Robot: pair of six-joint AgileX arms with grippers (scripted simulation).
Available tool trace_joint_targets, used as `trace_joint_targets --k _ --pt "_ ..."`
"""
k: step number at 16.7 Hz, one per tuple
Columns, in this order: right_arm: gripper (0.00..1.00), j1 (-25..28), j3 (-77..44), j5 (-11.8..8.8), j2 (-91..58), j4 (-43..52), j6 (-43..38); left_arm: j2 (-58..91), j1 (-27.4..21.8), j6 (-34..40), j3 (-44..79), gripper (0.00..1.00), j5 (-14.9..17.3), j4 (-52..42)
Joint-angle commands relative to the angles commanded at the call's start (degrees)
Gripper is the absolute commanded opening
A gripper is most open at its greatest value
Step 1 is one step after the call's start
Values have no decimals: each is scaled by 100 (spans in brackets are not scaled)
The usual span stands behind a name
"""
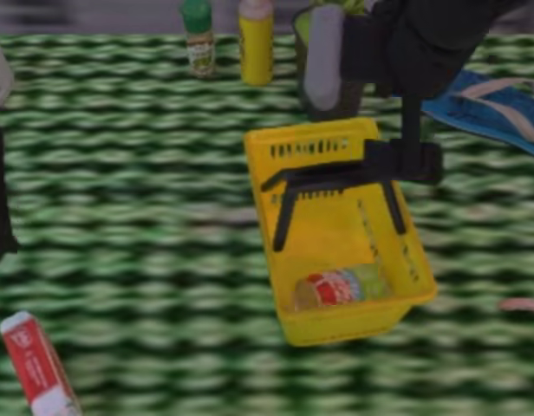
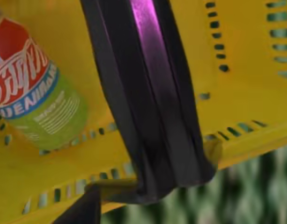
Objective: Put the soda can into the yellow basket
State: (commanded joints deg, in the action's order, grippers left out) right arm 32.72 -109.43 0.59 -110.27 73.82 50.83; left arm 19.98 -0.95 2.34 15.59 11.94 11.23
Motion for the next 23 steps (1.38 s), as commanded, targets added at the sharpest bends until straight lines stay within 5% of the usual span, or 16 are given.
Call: trace_joint_targets --k 4,7,22,23 --pt "100 417 -1244 -21 -1345 996 634 -1483 161 -162 -1088 100 -854 -783" --pt "100 564 -1643 -38 -1777 1368 857 -1959 207 -228 -1521 100 -1167 -1095" --pt "100 580 -1053 -41 -1710 876 871 -1998 210 -234 -1559 100 -1194 -1123" --pt "92 580 -1053 -41 -1710 876 871 -1998 210 -234 -1559 100 -1194 -1123"
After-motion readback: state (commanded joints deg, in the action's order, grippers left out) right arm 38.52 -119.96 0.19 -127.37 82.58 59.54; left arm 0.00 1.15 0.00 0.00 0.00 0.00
